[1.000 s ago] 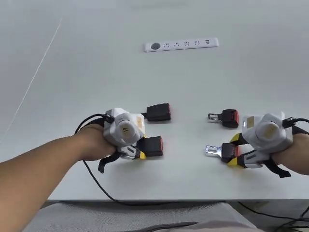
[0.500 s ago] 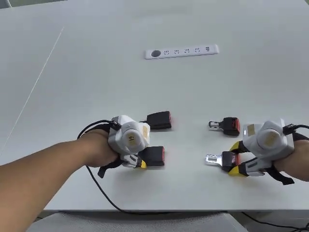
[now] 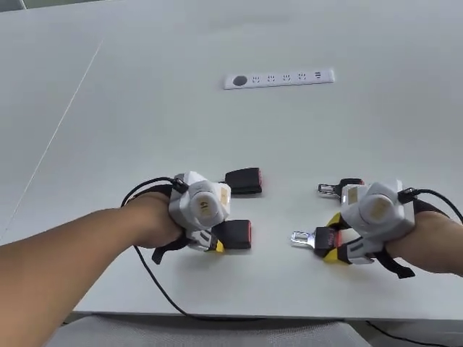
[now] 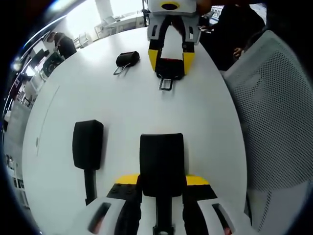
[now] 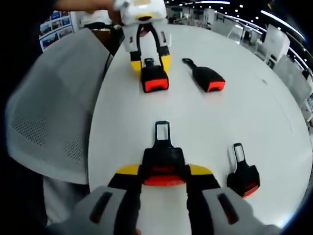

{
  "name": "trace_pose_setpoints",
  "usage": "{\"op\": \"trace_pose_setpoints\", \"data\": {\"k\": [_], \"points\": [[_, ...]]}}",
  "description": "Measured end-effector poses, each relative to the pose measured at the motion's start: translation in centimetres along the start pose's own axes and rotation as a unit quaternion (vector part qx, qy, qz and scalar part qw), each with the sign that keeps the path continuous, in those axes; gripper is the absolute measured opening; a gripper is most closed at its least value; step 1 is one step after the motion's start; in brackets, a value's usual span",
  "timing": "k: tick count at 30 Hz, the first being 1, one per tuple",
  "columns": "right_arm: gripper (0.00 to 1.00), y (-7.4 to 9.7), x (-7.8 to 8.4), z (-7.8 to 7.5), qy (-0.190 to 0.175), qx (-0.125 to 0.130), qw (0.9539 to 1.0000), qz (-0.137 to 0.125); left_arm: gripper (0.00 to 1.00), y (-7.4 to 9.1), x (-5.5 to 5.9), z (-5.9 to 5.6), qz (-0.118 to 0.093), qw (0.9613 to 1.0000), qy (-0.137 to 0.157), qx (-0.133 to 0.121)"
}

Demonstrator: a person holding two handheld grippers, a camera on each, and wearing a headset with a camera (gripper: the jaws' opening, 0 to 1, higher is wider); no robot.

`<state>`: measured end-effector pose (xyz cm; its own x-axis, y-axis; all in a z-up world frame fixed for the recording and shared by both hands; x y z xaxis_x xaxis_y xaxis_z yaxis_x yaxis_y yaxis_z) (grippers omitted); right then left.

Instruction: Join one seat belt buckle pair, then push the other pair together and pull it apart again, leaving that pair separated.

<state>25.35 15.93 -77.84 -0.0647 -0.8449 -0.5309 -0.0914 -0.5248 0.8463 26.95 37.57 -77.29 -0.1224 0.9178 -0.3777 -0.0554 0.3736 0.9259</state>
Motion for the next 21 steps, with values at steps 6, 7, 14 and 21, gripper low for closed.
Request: {"op": "trace_pose_setpoints", "data": {"k": [6,7,14,21], "points": [[0.35,-1.3,-2.0,-0.3,0.004,0.004,0.9999,-0.013,0.32,0.0,0.0,0.0,0.0,1.0,0.002,-0.001],[0.35,-1.5,-2.3,-0.3,0.006,0.004,0.9999,-0.014,0.32,0.0,0.0,0.0,0.001,1.0,0.001,0.0],[0.35,-3.0,-4.9,-0.2,0.015,-0.001,0.9997,-0.019,0.32,-0.1,-0.2,0.0,0.008,0.9999,-0.006,0.002],[0.35,-3.5,-5.7,-0.3,0.031,0.001,0.9994,-0.012,0.32,0.0,-0.2,0.0,0.01,0.9999,-0.002,0.003]]}}
Point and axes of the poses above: the centre of the closed fingertips' face, and the gripper's own axes: y roughly backward along the fingers, z roughly to its left, x roughly out of its underside, the point moved 6 cm from there along y, roughly backward along the fingers, and after that the axes turned 5 degrees about y, right-handed, at the moved point
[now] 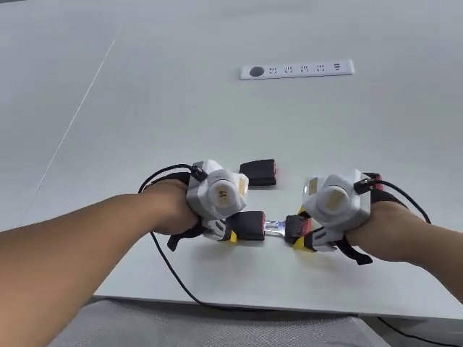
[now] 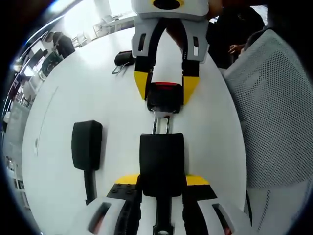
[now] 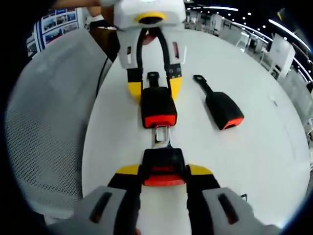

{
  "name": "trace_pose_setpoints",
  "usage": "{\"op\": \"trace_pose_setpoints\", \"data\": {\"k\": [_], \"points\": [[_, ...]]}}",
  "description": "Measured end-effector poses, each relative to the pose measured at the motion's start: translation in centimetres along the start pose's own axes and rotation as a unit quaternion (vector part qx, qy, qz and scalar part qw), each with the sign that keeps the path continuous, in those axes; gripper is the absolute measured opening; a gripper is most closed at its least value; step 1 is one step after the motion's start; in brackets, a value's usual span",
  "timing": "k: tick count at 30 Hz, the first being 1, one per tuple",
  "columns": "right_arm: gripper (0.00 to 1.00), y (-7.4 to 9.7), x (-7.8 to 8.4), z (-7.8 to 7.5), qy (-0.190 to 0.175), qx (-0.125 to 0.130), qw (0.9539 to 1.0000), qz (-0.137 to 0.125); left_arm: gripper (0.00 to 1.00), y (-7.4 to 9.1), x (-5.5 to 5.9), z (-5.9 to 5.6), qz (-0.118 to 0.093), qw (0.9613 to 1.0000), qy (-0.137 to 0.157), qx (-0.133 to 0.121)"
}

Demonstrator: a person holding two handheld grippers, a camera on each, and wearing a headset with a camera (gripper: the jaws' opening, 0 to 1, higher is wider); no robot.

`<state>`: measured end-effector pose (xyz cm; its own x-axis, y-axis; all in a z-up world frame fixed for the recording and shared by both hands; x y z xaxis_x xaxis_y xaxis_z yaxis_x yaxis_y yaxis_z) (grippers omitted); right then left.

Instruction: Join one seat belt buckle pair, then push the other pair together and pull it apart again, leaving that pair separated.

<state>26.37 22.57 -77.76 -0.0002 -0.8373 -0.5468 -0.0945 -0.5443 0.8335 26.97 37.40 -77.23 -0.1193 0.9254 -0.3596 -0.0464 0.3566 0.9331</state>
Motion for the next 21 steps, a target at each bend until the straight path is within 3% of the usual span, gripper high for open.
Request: {"op": "trace_pose_setpoints", "data": {"k": [9,17,21], "points": [[0.35,0.0,0.1,0.1,0.008,0.008,0.9999,-0.004,0.33,-0.1,-0.2,0.1,0.007,1.0,0.001,0.006],[0.35,-0.6,-0.9,0.5,0.016,0.016,0.9996,-0.016,0.33,-0.1,-0.2,0.1,0.006,1.0,0.001,0.007],[0.35,-0.8,-1.0,0.2,0.002,0.013,0.9998,-0.016,0.33,-0.2,-0.3,0.1,0.005,0.9999,-0.004,0.009]]}}
Point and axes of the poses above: the centre of the closed fingertips' face, and the gripper's own axes: y roughly backward along the fingers, z roughly to its left, x roughly out of its underside, the point moved 6 cm from there along y, roughly backward along the fingers, and after that the axes turned 5 degrees about y, right-handed, at the moved point
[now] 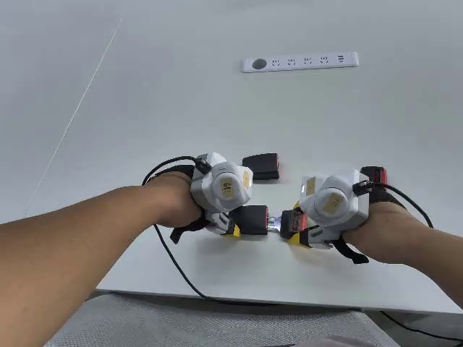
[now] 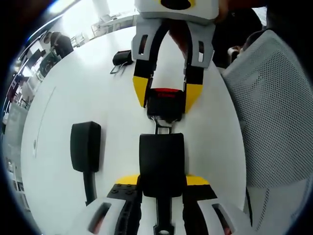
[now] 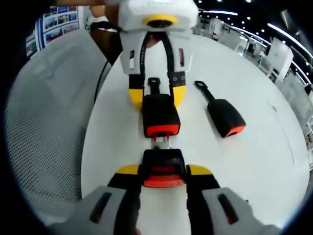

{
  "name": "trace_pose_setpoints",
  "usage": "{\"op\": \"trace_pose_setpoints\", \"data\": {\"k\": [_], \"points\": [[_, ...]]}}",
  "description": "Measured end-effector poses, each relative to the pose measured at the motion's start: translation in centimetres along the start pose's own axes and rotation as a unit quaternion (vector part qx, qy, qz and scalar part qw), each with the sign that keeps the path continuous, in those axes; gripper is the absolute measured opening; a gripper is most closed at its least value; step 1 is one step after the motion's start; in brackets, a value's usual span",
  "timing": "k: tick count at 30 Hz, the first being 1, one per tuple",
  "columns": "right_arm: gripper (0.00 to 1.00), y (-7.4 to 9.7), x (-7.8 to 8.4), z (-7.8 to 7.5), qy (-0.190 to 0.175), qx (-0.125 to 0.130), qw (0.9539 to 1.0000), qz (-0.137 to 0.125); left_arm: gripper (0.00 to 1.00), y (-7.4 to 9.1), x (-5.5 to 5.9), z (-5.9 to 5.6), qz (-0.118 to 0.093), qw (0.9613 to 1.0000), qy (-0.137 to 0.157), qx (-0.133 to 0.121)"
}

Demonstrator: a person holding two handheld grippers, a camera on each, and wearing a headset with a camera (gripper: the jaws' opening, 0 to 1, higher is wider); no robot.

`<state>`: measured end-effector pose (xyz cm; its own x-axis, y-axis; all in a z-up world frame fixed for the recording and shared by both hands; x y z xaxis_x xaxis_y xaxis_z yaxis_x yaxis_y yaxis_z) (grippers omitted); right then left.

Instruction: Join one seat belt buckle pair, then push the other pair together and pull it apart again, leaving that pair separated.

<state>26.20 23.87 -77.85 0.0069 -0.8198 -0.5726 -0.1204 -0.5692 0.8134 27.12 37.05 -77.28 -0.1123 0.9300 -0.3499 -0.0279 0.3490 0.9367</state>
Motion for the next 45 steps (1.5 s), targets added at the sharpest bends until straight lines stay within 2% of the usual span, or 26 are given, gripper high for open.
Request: {"op": "trace_pose_setpoints", "data": {"k": [10,17,21,23,29,33,36,40,45], "points": [[0.34,-0.5,-0.7,-0.3,-0.004,-0.003,0.9998,0.018,0.32,-0.1,-0.3,0.1,0.011,0.9999,-0.006,0.007],[0.34,-1.1,-1.6,-0.4,0.013,-0.004,0.9999,0.011,0.32,-0.1,-0.3,0.1,0.013,0.9999,-0.007,0.007],[0.33,-1.2,-1.7,-0.5,0.006,-0.005,1.0,0.001,0.32,-0.1,-0.3,0.1,0.013,0.9998,-0.01,0.008],[0.34,-1.1,-1.4,-0.4,-0.016,0.006,0.9998,-0.003,0.32,-0.1,-0.2,0.1,0.013,0.9998,-0.011,0.007],[0.34,-1.3,-1.5,-0.2,-0.008,0.002,0.9999,-0.013,0.32,-0.2,-0.2,0.1,0.014,0.9999,-0.006,0.005],[0.34,-1.2,-1.2,0.0,0.002,0.004,0.9999,-0.014,0.32,-0.2,-0.1,0.0,0.008,1.0,-0.003,0.004],[0.34,-1.1,-1.0,0.1,0.008,0.006,0.9998,-0.019,0.32,-0.1,0.2,0.2,-0.012,0.9999,0.005,0.007],[0.34,-0.9,-1.1,-0.1,0.016,0.002,0.9997,-0.02,0.32,-0.3,-0.1,0.1,-0.008,1.0,0.001,0.005],[0.34,-1.0,-1.0,-0.2,0.006,-0.002,0.9998,-0.021,0.32,-0.2,0.0,0.1,-0.008,1.0,0.004,0.002]]}}
Point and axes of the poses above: the centre of the closed fingertips' face, and the gripper's own axes: y roughly backward along the fingers, z roughly to its left, x roughly out of its underside, the point moved 6 cm from there along y, roughly backward along the fingers, and after that the axes turned 5 degrees about y, right-handed, at the moved point
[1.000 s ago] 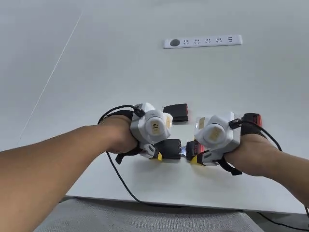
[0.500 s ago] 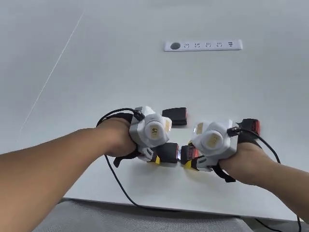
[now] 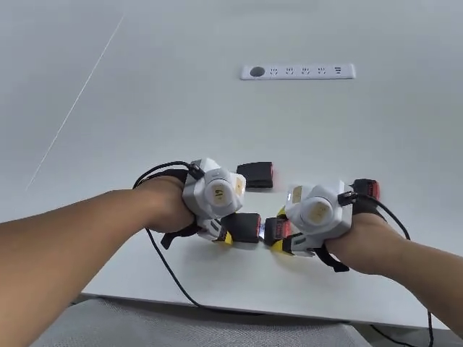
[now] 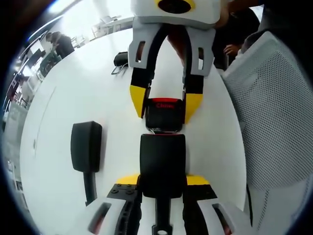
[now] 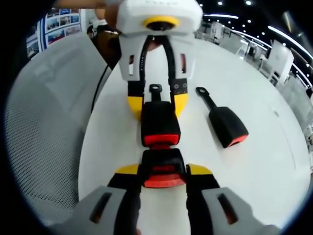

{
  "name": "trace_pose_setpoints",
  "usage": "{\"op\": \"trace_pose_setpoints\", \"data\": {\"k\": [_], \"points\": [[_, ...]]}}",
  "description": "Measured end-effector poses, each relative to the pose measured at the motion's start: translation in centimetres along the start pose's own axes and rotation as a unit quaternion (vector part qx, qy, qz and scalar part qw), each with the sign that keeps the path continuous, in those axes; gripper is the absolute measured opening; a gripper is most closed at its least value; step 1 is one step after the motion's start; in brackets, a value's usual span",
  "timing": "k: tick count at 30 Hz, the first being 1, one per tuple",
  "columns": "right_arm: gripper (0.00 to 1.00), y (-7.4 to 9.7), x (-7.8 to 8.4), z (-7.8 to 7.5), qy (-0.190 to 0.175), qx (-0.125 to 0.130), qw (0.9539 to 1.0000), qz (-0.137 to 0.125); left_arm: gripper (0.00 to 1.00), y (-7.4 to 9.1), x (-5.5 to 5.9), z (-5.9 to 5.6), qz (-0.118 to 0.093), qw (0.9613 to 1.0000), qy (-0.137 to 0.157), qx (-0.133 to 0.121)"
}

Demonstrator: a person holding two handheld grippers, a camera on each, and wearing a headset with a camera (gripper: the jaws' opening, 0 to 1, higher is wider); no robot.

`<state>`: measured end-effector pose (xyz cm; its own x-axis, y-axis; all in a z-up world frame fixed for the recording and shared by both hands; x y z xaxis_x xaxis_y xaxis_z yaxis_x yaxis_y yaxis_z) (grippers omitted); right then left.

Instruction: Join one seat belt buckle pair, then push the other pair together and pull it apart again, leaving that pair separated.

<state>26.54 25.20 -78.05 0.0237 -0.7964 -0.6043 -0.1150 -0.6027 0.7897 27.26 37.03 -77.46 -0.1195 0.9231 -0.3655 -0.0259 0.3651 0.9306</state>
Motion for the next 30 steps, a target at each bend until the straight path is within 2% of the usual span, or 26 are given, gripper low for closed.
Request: {"op": "trace_pose_setpoints", "data": {"k": [6,11,17,23,28,30], "points": [[0.35,-0.1,0.0,-0.1,-0.005,-0.006,1.0,0.0,0.32,0.0,0.0,-0.1,-0.006,1.0,0.002,-0.005],[0.36,-0.1,0.1,-0.3,-0.031,-0.024,0.9992,-0.002,0.33,0.0,-0.3,0.0,0.002,1.0,0.002,-0.001],[0.37,-0.2,-0.1,-0.1,-0.028,-0.019,0.9994,0.01,0.34,0.1,0.0,-0.2,-0.002,0.9998,0.016,-0.01],[0.37,0.2,-0.5,0.1,-0.024,-0.011,0.9996,0.015,0.34,0.5,-0.1,-0.3,0.005,0.9996,0.023,-0.013],[0.37,1.2,-1.7,0.2,-0.015,-0.003,0.9999,-0.001,0.33,1.8,-1.0,-0.6,-0.014,0.9993,0.027,-0.02],[0.37,1.6,-2.2,0.1,-0.011,-0.001,0.9999,-0.008,0.34,2.3,-1.6,-0.6,-0.027,0.9991,0.024,-0.022]]}}
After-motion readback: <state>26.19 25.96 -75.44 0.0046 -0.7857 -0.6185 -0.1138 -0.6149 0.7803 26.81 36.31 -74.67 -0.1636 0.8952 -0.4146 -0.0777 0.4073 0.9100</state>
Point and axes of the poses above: the centre of the closed fingertips' face, and the gripper's own axes: y roughly backward along the fingers, z roughly to its left, x roughly out of its underside, the point moved 6 cm from there along y, roughly backward along the fingers, and after that the axes turned 5 degrees about y, right-handed, at the moved point
